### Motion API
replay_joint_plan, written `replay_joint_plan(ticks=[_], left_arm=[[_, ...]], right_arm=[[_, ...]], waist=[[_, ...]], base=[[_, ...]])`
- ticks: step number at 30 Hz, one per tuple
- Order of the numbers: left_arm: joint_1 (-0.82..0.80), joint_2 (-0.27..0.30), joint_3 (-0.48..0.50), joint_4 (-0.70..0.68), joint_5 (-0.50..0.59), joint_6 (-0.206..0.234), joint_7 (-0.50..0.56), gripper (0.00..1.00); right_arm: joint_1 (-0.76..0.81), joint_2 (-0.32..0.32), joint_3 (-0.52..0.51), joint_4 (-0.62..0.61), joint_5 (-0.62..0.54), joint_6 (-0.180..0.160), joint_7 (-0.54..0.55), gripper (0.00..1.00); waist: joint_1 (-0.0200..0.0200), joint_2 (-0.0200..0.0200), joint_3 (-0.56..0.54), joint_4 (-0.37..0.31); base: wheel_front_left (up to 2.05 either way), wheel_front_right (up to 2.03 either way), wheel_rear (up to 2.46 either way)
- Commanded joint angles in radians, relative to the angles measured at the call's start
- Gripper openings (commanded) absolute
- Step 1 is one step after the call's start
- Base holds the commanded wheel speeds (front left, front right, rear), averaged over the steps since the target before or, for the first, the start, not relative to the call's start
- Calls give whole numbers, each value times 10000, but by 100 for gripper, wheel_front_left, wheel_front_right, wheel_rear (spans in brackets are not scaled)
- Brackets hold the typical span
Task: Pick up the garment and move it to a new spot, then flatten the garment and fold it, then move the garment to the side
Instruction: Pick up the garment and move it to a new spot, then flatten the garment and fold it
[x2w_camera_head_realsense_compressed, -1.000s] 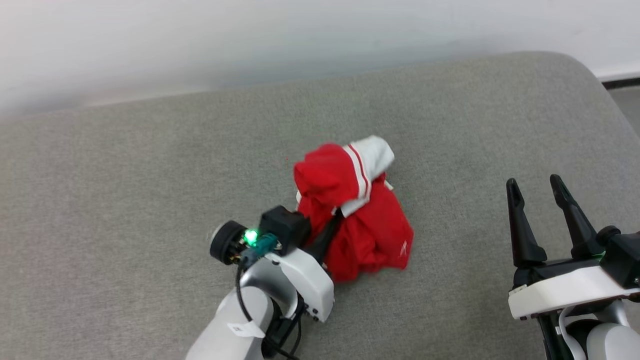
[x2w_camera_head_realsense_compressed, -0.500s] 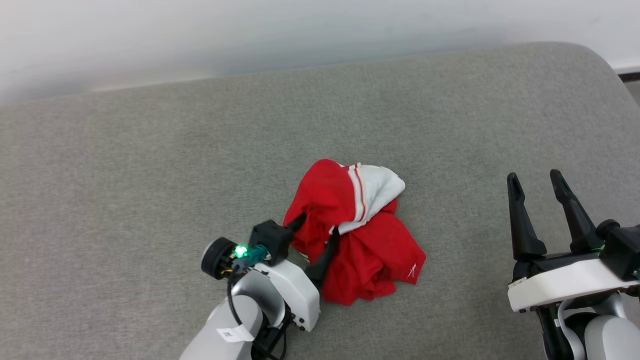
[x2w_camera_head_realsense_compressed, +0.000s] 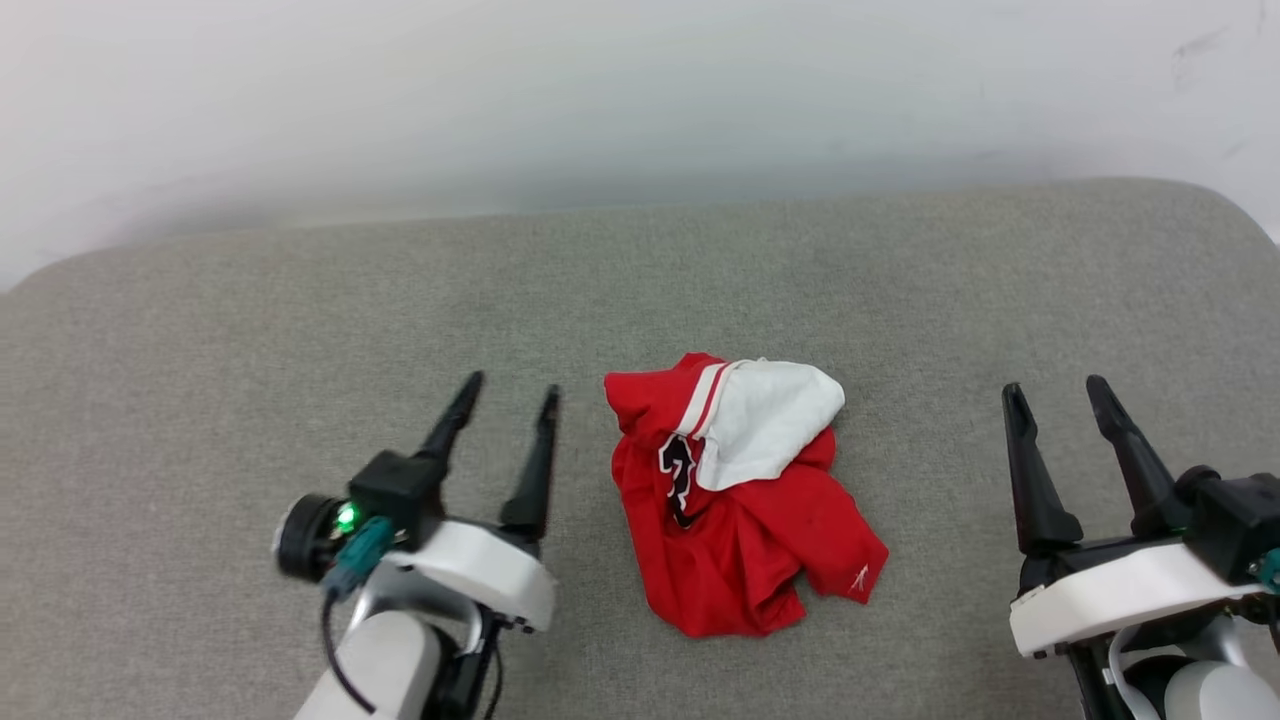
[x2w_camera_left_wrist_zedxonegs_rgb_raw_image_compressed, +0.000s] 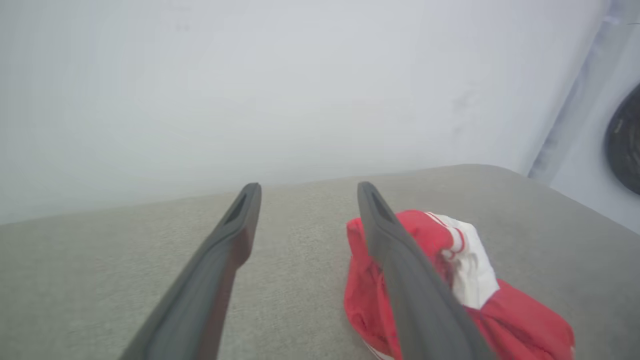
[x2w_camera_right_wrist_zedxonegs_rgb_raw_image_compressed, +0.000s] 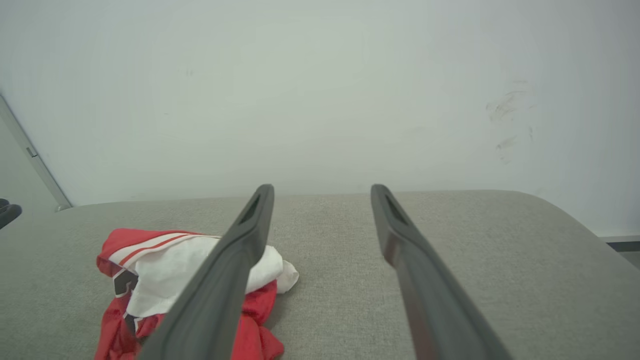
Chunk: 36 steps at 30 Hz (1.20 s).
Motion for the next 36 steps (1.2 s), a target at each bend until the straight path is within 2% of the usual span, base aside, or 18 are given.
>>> replay_joint_plan(ticks=[1,3,6,15,30,33,34,36], left_arm=[[317,74,208,-218,-18,238,-94,100],[655,218,595,-507,-22,609,-168,100],[1221,431,1035,-829,-31,943,-231,100],[2458,1090,1488,-1428,20,1211,-183,100],[2714,1216,1370,-1733,-114,1270,79,100],[2306,1227,1173,-1862,-27,1095,134,100],[1952,1148,880,-1861,-26,811,360,100],[1704,1110,685,-1878,12,650,494,100]], right_arm=[[171,21,24,-27,-90,-3,58,100],[268,21,75,-44,-117,-3,89,100],[444,21,100,-80,-170,-3,143,100],[955,21,-37,-178,-265,-3,375,100],[1100,22,-58,-445,-415,-3,597,100],[1128,23,-96,-483,-398,-3,628,100],[1115,22,-85,-511,-406,-3,670,100],[1088,22,-68,-533,-431,-3,683,100]], waist=[[1,0,-184,103],[1,0,-310,120],[1,0,-502,138],[1,0,-859,120],[1,0,-891,104],[1,0,-827,204],[1,0,-732,271],[1,0,-668,298]], base=[[0,0,0],[0,0,0],[0,0,0],[0,0,0],[0,0,0],[0,0,0],[0,0,0],[0,0,0]])
